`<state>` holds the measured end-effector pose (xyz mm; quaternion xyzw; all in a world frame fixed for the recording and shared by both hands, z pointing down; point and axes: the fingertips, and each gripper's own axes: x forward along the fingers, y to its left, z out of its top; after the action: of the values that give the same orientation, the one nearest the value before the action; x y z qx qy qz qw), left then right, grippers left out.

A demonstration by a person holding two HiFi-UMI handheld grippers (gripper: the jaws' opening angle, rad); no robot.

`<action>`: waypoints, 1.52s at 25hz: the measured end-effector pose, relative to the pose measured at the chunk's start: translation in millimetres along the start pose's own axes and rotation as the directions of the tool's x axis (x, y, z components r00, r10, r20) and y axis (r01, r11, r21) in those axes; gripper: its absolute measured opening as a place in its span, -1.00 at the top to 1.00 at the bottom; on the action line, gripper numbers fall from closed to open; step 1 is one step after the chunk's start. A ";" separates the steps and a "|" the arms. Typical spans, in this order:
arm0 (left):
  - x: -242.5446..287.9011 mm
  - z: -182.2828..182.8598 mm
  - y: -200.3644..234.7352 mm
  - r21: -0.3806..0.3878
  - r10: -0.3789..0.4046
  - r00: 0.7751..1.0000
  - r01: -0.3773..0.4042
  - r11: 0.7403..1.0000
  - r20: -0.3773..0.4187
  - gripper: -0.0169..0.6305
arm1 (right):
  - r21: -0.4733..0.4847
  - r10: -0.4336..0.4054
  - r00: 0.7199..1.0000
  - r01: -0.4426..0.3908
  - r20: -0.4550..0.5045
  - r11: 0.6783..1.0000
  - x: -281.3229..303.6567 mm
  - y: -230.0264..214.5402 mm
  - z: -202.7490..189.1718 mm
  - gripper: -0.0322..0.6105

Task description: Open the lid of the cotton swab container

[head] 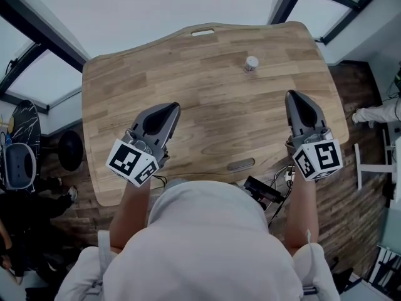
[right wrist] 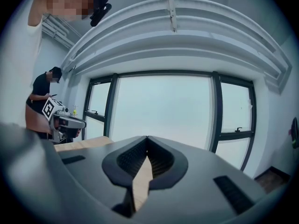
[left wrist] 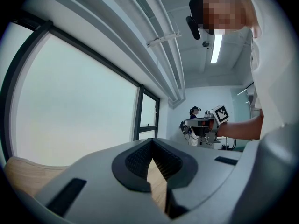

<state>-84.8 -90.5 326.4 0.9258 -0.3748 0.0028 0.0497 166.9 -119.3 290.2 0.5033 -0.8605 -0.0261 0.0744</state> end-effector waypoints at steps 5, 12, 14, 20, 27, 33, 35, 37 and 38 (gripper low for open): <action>3.0 3.9 -1.7 0.005 -0.006 1.000 0.006 1.000 0.005 0.91 | 0.022 -0.021 1.000 0.020 0.017 1.000 -8.8 -0.6 6.6 0.84; 3.2 7.2 -0.9 0.011 -0.008 1.000 0.008 1.000 0.008 0.91 | 0.025 -0.027 0.999 0.026 0.042 0.999 -13.9 6.5 12.5 0.84; 3.7 8.1 -0.4 0.013 -0.010 1.000 0.009 1.000 0.010 0.91 | 0.027 -0.031 0.998 0.030 0.046 0.999 -14.8 7.5 12.7 0.84; 8.4 11.5 -0.4 0.019 -0.015 1.000 0.015 1.000 0.015 0.91 | 0.027 -0.039 0.997 0.038 0.060 0.999 -15.7 6.5 16.0 0.84; 12.1 11.8 -3.9 0.017 -0.026 1.000 0.026 1.000 0.009 0.91 | 0.027 -0.031 0.998 0.029 0.060 0.999 -13.7 9.4 12.3 0.84; 13.1 14.2 -5.1 0.020 -0.027 1.000 0.027 0.999 0.011 0.91 | 0.032 -0.029 0.998 0.027 0.064 0.999 -15.0 10.1 11.5 0.84; 13.1 15.9 -6.1 0.020 -0.027 1.000 0.027 0.999 0.014 0.91 | 0.033 -0.028 0.997 0.026 0.065 0.999 -15.9 10.4 11.2 0.84; 12.8 17.1 -7.5 0.021 -0.027 1.000 0.026 0.999 0.017 0.91 | 0.033 -0.028 0.997 0.026 0.065 0.999 -17.0 11.2 10.3 0.84; 12.8 17.5 -8.1 0.021 -0.027 0.999 0.026 0.999 0.018 0.91 | 0.032 -0.027 0.997 0.025 0.066 0.999 -17.3 11.7 9.7 0.84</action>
<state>-70.5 -95.2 308.8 0.9311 -0.3629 -0.0024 0.0365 163.6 -98.9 280.3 0.5146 -0.8561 -0.0301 0.0377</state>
